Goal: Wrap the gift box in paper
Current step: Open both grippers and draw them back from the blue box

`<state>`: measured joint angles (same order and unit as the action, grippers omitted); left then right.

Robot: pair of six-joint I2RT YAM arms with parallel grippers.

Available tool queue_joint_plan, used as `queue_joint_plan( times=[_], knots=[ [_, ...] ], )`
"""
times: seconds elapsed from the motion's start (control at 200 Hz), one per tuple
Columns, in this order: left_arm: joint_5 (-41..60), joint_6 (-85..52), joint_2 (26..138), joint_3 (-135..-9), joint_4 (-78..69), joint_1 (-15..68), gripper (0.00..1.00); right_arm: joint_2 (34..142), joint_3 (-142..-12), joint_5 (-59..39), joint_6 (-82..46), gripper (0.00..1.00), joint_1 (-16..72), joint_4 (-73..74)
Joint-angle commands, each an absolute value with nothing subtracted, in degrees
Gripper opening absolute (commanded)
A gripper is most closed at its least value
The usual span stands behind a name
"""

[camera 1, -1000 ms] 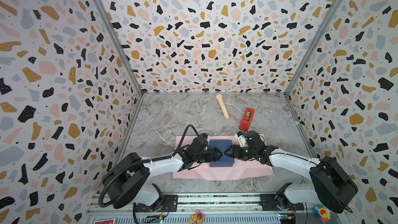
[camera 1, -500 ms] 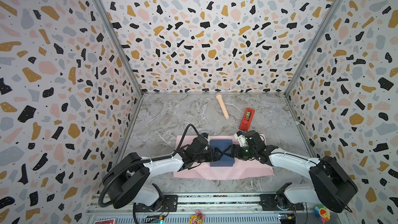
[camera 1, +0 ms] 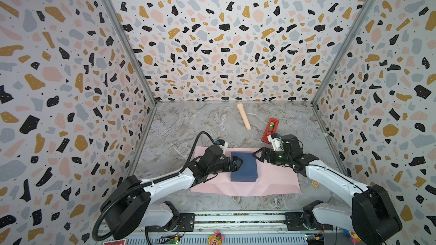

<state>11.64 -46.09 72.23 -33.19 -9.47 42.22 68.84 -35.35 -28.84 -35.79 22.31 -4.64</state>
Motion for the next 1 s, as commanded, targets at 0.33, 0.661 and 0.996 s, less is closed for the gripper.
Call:
queue_joint_plan(
  times=[0.33,0.661,0.996],
  knots=[
    [14.84,-42.18,77.61,-31.29,-12.94,31.92,0.73,74.11,-30.96,-23.78,-30.77,0.83,18.48,-3.19],
    [12.97,-40.20,82.29,-27.30,-16.27,29.16,0.65,77.66,-27.26,-24.61,-31.33,0.70,18.62,1.69],
    [13.54,-37.30,83.81,-22.63,-17.35,23.13,0.65,82.42,-28.06,-24.79,-33.53,0.63,22.24,5.79]
  ],
)
